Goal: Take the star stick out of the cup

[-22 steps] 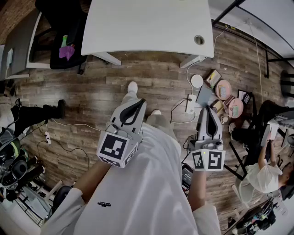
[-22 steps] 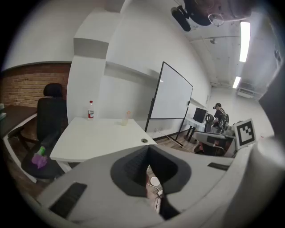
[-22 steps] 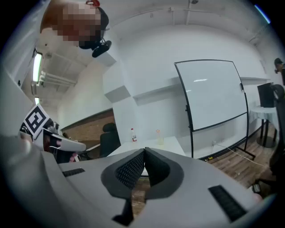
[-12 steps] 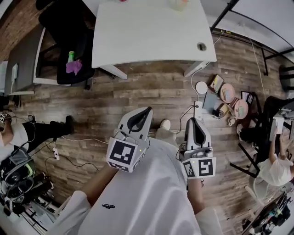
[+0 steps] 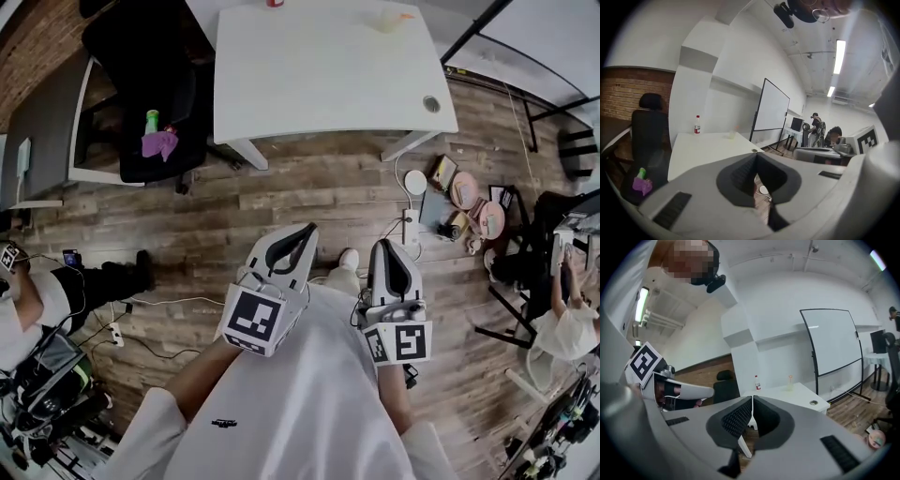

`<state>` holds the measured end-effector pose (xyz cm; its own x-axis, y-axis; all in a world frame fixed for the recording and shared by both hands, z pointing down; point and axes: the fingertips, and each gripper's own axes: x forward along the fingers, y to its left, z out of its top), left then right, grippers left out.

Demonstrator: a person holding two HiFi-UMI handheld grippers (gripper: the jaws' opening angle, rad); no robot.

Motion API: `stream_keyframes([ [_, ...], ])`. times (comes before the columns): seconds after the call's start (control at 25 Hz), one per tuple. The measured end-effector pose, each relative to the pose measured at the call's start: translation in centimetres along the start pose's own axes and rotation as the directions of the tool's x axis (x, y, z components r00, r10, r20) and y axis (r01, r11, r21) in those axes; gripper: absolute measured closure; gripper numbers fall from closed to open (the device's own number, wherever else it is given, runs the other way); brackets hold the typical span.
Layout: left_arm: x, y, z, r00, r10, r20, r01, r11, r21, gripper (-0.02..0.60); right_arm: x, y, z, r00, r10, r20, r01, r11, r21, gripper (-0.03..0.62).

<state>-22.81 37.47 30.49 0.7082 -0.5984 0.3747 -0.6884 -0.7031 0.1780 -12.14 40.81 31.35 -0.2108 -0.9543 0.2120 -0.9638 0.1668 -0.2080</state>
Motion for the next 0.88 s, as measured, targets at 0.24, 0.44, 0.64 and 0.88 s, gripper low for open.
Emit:
stream_keyframes([
  [0.24, -3.6, 4.5, -1.2, 0.999, -0.047, -0.02, 0.047, 0.999, -0.016, 0.578, 1.7, 3.3, -2.0, 0.993, -0.114, -0.001, 0.114, 0.993, 0.024, 0.597],
  [0.44, -4.5, 7.1, -2.3, 0.997, -0.074, -0.011, 0.073, 0.997, -0.009, 0.578, 1.7, 5.1, -2.3, 0.986, -0.163, -0.023, 0.164, 0.986, 0.037, 0.597],
  [0.64, -2.1, 7.1, -2.2, 0.993, -0.113, -0.031, 0.114, 0.994, 0.005, 0.578, 1.7, 3.7, -1.0, 0.98, -0.197, 0.006, 0.196, 0.979, 0.046, 0.597],
  [0.88, 2.6, 6.2, 0.0, 0.989, -0.141, -0.033, 0.142, 0.99, 0.023, 0.578, 2.9, -0.3, -0.6, 0.977, -0.214, -0.009, 0.214, 0.975, 0.065, 0.597],
])
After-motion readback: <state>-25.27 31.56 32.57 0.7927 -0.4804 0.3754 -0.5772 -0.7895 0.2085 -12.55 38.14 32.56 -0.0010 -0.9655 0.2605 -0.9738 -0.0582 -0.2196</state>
